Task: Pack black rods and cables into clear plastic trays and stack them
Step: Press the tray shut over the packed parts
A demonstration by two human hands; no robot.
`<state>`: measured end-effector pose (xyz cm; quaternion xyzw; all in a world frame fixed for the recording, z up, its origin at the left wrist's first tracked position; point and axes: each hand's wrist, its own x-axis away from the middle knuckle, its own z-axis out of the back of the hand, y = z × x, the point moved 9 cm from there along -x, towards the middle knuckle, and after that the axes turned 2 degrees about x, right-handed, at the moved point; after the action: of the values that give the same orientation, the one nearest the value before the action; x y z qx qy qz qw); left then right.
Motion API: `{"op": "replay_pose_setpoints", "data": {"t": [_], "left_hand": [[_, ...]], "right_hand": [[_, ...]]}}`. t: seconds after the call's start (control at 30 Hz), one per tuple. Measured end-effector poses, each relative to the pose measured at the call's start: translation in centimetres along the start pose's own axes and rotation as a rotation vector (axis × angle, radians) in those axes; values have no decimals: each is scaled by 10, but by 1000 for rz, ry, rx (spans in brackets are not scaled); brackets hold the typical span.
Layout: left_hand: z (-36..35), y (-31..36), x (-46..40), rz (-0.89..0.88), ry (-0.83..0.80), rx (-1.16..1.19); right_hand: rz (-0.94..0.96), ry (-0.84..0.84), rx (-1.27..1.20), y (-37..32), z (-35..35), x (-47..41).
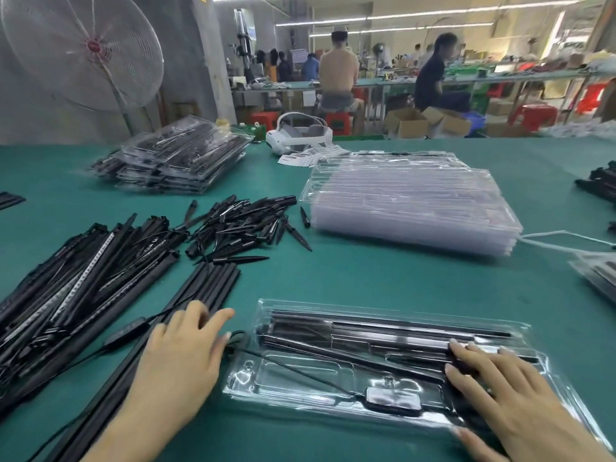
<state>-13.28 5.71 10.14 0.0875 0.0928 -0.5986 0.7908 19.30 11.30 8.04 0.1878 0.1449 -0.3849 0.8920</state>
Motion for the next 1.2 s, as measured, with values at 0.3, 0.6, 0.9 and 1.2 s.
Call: {"op": "replay_pose_setpoints", "data": {"t": [0.3,0.6,0.9,1.2], "left_hand": [[-39,84,3,-369,-216,219],[-52,93,4,-351,-271,192],[-55,93,5,-288,-277,348],[18,-30,-22,135,266,813]], "right_hand": [[-23,-59,-39,-1,-2,3],[-79,-162,-172,10,6,-3],[-46,-189,-5,-15,-10,-43],[-89,-197,-9,-13,-22,-44]]}}
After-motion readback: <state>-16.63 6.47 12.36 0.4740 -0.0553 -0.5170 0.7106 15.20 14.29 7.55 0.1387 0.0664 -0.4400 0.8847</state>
